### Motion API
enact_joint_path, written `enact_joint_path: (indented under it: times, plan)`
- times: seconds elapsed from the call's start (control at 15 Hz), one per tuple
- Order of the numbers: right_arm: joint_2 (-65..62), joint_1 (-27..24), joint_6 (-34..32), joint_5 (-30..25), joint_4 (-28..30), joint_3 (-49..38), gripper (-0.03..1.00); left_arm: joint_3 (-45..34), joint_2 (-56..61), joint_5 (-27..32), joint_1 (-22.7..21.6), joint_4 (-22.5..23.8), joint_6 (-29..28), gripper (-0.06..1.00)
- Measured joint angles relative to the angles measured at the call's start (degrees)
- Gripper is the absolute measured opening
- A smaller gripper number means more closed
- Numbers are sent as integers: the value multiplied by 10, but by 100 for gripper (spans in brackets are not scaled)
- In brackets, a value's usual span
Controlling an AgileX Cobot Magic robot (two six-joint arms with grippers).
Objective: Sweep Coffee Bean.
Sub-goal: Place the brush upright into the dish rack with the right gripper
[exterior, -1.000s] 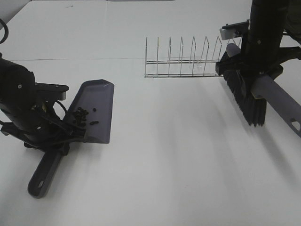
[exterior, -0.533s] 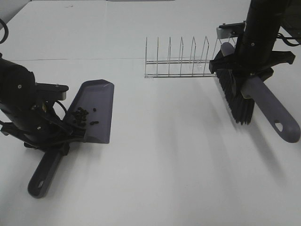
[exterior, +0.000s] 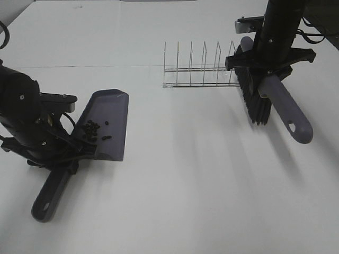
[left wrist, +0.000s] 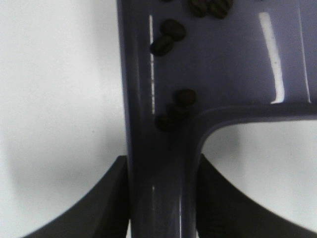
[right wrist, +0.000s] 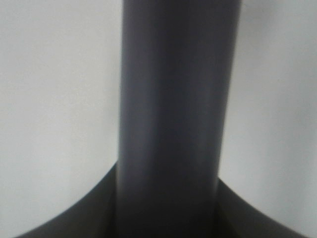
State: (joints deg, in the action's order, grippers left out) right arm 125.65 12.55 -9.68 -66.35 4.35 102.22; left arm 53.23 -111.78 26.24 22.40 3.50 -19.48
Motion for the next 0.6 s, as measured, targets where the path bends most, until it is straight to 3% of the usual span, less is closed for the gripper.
enact_joint_path:
  times: [0.33, 0.6]
  plan:
    - [52, 0, 9, -20, 0, 29, 30, 0, 0, 0, 0, 1, 1, 35]
    - [61, 0, 11, -2, 1, 47, 30, 0, 0, -1, 0, 1, 2, 35]
